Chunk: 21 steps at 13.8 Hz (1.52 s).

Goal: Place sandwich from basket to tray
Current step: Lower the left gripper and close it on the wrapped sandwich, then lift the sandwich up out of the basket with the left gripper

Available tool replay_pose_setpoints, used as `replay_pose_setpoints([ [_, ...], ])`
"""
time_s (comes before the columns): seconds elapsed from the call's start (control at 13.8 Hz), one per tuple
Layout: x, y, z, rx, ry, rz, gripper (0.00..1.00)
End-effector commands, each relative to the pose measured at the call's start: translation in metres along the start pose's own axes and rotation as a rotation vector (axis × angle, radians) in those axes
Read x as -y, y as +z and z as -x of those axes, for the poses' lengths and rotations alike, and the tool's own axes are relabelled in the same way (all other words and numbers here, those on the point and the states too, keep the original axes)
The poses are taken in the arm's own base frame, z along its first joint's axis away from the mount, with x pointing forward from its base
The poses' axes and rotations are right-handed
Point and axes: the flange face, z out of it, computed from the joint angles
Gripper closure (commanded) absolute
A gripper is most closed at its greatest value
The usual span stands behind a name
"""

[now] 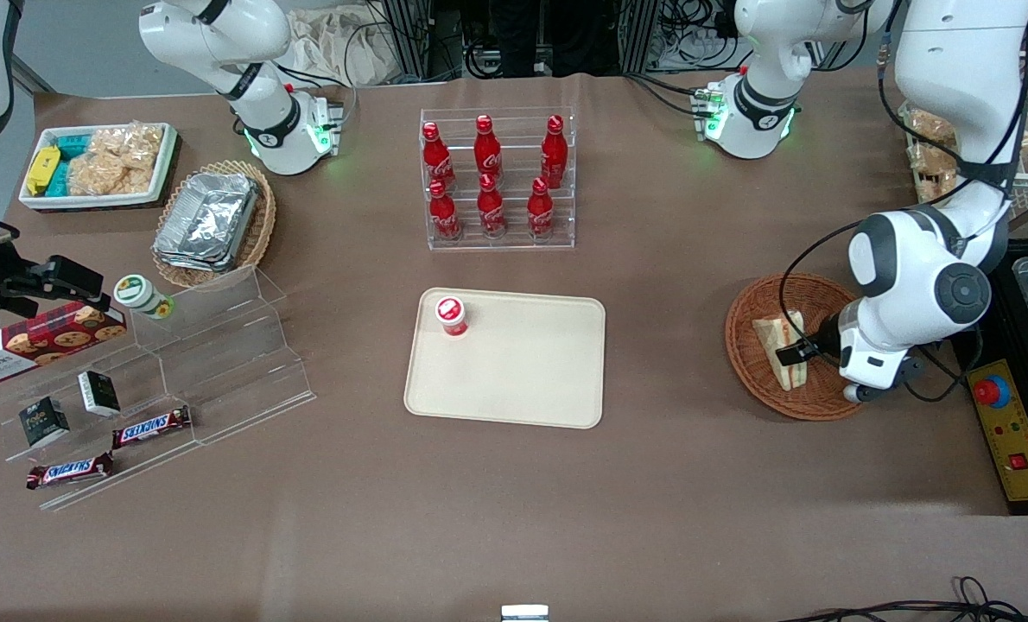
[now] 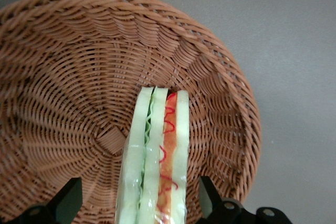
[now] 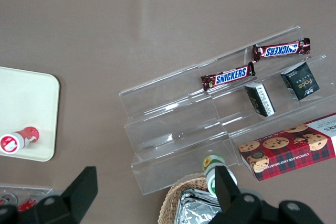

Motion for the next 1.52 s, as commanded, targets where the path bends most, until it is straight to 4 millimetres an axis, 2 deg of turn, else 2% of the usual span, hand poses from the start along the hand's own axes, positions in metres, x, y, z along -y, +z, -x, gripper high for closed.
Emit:
replay_pose_setpoints([
  [0.0,-0.001,0.007,0.006,-0.007,-0.017,0.013,0.0],
  [0.29,-0.002,0.017,0.013,-0.007,-0.025,0.024,0.02],
  [0.36,0.0,0.02,0.014,-0.015,-0.026,0.025,0.06],
  [0.51,-0.002,0.021,0.017,-0.016,-0.018,0.026,0.23],
  [0.65,-0.005,0.021,0.018,-0.013,-0.009,0.027,0.49],
  [0.72,-0.005,0.02,0.019,-0.013,-0.005,0.027,0.58],
  [0.87,-0.009,0.007,0.02,-0.011,0.009,0.031,0.61],
  [0.94,-0.01,-0.01,0.022,-0.006,0.017,0.029,0.63],
  [1.01,-0.014,-0.038,0.022,0.0,0.031,0.03,0.63],
  [1.23,-0.027,-0.148,0.031,0.056,0.075,0.025,0.63],
  [1.45,-0.054,-0.254,0.051,0.067,0.146,0.034,0.63],
])
